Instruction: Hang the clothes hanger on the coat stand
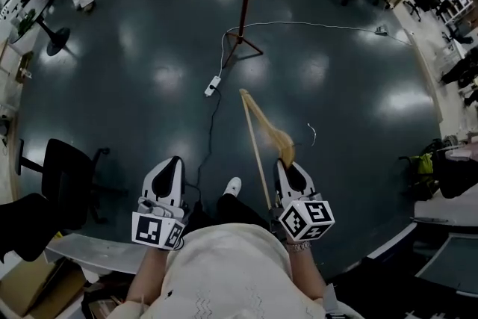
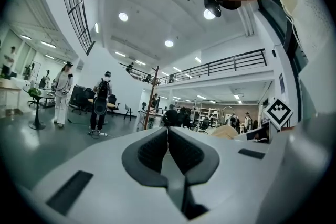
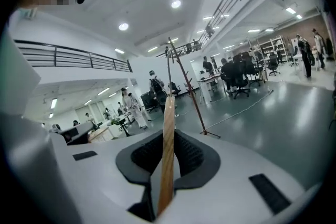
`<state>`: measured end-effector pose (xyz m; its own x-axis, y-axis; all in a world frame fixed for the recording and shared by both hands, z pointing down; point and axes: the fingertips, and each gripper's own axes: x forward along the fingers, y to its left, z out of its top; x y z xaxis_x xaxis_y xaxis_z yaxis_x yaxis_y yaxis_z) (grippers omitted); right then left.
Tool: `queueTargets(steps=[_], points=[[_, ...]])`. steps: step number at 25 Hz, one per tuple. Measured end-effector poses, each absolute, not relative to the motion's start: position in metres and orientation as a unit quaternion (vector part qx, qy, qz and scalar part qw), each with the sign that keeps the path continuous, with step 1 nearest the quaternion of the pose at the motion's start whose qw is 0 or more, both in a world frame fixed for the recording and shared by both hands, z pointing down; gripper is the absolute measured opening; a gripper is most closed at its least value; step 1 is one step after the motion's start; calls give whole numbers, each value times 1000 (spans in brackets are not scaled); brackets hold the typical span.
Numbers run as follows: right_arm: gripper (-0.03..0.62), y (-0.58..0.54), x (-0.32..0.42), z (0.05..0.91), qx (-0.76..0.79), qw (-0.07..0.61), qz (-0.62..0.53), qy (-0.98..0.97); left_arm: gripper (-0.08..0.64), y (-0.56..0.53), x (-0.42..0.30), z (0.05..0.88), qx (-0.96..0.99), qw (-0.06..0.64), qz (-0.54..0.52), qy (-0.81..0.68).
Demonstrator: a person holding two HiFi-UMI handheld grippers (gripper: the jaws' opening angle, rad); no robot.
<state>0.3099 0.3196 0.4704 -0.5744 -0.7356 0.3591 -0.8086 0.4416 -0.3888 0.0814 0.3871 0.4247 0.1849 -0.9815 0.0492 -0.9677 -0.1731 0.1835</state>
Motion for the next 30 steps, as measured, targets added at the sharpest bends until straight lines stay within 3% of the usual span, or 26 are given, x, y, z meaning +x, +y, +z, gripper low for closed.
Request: queueTargets(steps=[21, 30], points=[[69, 210, 330, 482, 454, 64, 293, -839, 12, 259, 128, 412, 790, 69, -25, -609], [69, 146, 285, 483, 455, 69, 275, -844, 12, 199, 91, 427, 791, 79, -32, -606]])
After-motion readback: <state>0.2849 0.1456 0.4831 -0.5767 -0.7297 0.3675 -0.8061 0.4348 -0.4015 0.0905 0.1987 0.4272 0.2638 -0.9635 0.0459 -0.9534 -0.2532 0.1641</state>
